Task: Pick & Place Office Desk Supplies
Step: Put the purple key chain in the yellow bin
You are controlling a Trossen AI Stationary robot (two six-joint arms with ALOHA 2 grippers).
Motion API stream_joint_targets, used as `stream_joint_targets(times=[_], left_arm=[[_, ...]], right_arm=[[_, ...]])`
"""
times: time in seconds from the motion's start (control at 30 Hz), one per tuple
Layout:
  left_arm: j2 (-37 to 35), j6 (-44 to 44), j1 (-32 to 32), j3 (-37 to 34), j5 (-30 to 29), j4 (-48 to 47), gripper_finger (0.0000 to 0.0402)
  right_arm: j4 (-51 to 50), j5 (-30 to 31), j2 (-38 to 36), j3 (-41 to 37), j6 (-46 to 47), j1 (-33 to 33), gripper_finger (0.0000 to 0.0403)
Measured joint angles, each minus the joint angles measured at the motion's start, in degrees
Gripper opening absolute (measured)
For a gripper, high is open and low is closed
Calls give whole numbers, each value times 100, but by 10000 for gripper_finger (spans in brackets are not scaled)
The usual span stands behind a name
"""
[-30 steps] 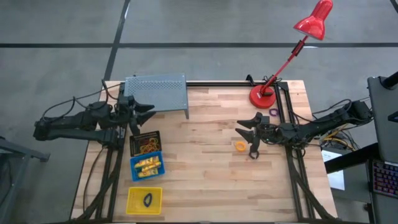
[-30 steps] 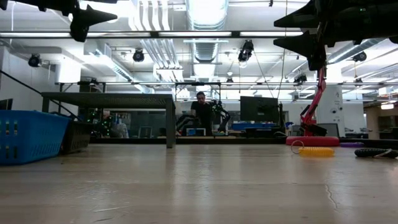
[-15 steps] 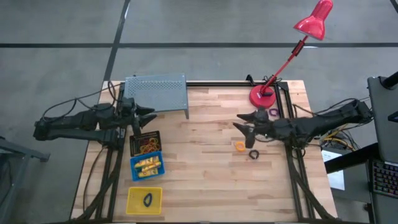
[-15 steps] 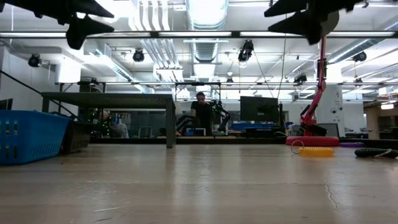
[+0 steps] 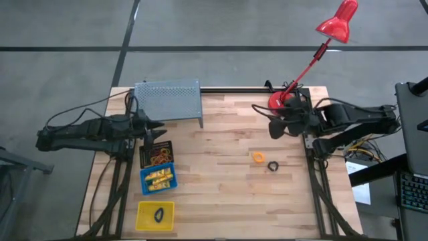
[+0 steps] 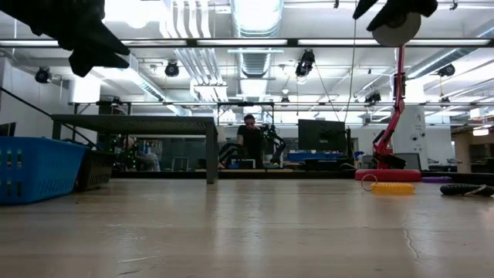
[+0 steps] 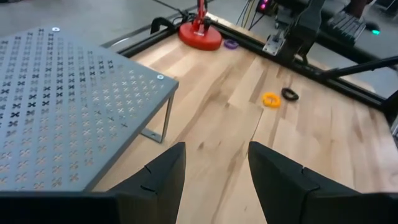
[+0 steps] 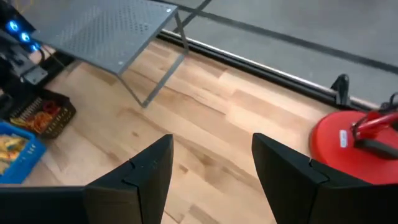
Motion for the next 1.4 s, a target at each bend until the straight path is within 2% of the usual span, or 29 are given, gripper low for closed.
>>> stream_joint_targets(times=[0.3, 0.37, 0.53, 0.77, 0.9, 1.2, 1.33, 1.4], left_arm=[[0, -2, 0, -1, 0, -35, 181], [0, -2, 0, 0, 0, -35, 181], [0, -1, 0, 0, 0, -29, 181], [0, -1, 0, 0, 0, -19, 180], [-2, -2, 0, 0, 0, -20, 180], [0, -2, 0, 0, 0, -22, 180], [0, -2, 0, 0, 0, -22, 180], [0, -2, 0, 0, 0, -22, 180]], right_arm=[[-44, -1, 438, 489, -535, -331, 215], [-36, -282, 495, 519, -446, -515, 215], [-190, -1694, 635, 416, -190, -1176, 215], [-915, -2161, 1008, 112, 191, -2076, 215], [-1273, -2418, 1125, -165, 225, -2500, 215], [-1294, -2218, 1145, -1376, 607, -3281, 215], [-1005, -2258, 1123, -1974, 343, -3700, 215], [-755, -2493, 1121, -2226, 76, -3964, 215]])
